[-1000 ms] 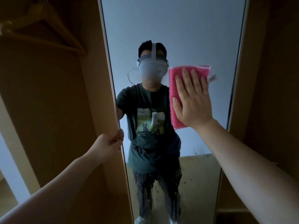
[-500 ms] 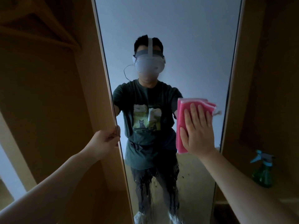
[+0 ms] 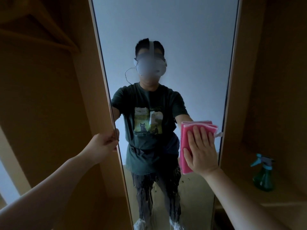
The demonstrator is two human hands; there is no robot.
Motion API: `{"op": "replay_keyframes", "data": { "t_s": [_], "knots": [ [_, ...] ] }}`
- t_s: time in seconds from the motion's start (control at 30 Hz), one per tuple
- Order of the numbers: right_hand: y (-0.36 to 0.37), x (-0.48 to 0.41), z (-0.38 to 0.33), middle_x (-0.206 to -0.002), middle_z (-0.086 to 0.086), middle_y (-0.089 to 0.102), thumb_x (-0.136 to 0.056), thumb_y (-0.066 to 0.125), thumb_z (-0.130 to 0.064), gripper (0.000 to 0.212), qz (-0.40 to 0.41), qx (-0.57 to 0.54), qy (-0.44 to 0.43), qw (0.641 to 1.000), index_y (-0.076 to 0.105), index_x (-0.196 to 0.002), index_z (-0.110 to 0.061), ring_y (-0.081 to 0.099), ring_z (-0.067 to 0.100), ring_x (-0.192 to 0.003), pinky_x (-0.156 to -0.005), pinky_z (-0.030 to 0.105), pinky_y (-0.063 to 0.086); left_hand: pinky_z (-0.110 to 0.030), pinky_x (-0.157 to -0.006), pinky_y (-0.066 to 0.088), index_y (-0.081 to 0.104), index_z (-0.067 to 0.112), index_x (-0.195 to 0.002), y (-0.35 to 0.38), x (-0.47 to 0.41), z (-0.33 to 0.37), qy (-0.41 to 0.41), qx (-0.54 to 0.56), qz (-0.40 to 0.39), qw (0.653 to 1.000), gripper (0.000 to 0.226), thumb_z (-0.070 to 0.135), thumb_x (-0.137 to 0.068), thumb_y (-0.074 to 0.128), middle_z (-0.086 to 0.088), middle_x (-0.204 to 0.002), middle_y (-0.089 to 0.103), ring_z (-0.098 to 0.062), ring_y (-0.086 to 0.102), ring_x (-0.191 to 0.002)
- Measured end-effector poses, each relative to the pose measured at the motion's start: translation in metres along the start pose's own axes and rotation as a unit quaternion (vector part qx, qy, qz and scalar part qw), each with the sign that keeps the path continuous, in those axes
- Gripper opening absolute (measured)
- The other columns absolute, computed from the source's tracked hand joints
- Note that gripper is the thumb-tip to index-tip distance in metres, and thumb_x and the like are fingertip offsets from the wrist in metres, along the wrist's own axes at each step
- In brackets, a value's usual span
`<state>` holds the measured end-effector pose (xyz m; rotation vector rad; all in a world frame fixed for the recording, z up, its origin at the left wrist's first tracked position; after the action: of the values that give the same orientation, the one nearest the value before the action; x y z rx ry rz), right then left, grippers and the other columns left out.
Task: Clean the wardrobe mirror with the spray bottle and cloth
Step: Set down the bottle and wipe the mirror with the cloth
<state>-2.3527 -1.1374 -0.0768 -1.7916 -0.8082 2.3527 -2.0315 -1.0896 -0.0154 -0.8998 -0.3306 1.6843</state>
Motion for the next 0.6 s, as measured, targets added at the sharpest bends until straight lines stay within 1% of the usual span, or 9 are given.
{"op": "replay_keyframes", "data": {
  "t_s": [0.1,0.23,0.3,0.43,0.5,0.6],
  "knots": [
    [-0.01,-0.02,0.007,-0.158,0.016,0.012,-0.101,0.019,-0.045,0.064,-0.002,0.005,-0.004,1.0,0.008,-0.153,-0.01,0.005,0.036,-0.148,-0.12,0.053,0.007,-0.031,-0.071,0.058,0.062,0.018,-0.075,0.0,0.001,0.001,0.0,-0.004,0.0,1.0,0.023,0.003,-0.092,0.056,0.0,-0.074,0.063,-0.012,0.064,-0.071],
    [-0.038,-0.07,0.023,-0.158,0.018,0.009,-0.1,0.022,-0.047,0.068,0.028,0.004,0.015,0.999,0.011,-0.152,-0.005,0.007,0.037,-0.147,-0.119,0.056,0.009,-0.035,-0.074,0.058,0.062,0.018,-0.077,0.0,0.0,-0.002,-0.009,-0.005,0.002,1.0,0.02,0.006,-0.092,0.058,-0.002,-0.076,0.065,-0.015,0.066,-0.074],
    [-0.054,-0.101,0.032,-0.159,0.019,0.011,-0.1,0.022,-0.048,0.069,0.05,0.014,0.026,0.998,0.012,-0.153,-0.005,0.006,0.036,-0.147,-0.12,0.054,0.008,-0.039,-0.077,0.058,0.064,0.016,-0.08,0.0,0.0,-0.005,-0.021,0.005,0.004,1.0,0.017,0.007,-0.093,0.058,-0.005,-0.079,0.067,-0.018,0.068,-0.076],
    [-0.079,-0.149,0.048,-0.158,0.021,0.021,-0.1,0.022,-0.049,0.067,0.077,0.042,0.035,0.995,0.018,-0.152,-0.006,0.015,0.039,-0.146,-0.121,0.049,0.005,-0.038,-0.077,0.059,0.065,0.017,-0.082,0.002,0.0,-0.007,-0.018,0.015,-0.003,1.0,0.016,0.007,-0.093,0.058,-0.005,-0.081,0.068,-0.016,0.068,-0.077],
    [-0.085,-0.158,0.052,-0.158,0.021,0.022,-0.1,0.021,-0.05,0.067,0.085,0.053,0.032,0.994,0.018,-0.152,-0.007,0.017,0.039,-0.145,-0.12,0.048,0.005,-0.038,-0.077,0.059,0.065,0.019,-0.082,0.002,0.0,-0.008,-0.013,0.02,-0.003,1.0,0.018,0.006,-0.092,0.058,-0.004,-0.081,0.068,-0.016,0.068,-0.077],
    [-0.085,-0.157,0.054,-0.158,0.019,0.021,-0.1,0.021,-0.049,0.067,0.098,0.057,0.031,0.993,0.017,-0.153,-0.008,0.016,0.037,-0.146,-0.121,0.045,0.002,-0.039,-0.077,0.059,0.066,0.02,-0.081,0.001,-0.001,-0.011,-0.009,0.021,-0.001,1.0,0.018,0.008,-0.092,0.058,-0.002,-0.079,0.069,-0.014,0.069,-0.075]
  ]
}}
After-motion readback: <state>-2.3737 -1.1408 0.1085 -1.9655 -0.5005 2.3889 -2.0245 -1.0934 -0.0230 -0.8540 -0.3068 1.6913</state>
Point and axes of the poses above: each hand's wrist, its own x-axis away from the middle knuckle, its own y-axis out of the palm, z = x × y, the point moved 8 cm from there along -x, towards the middle knuckle
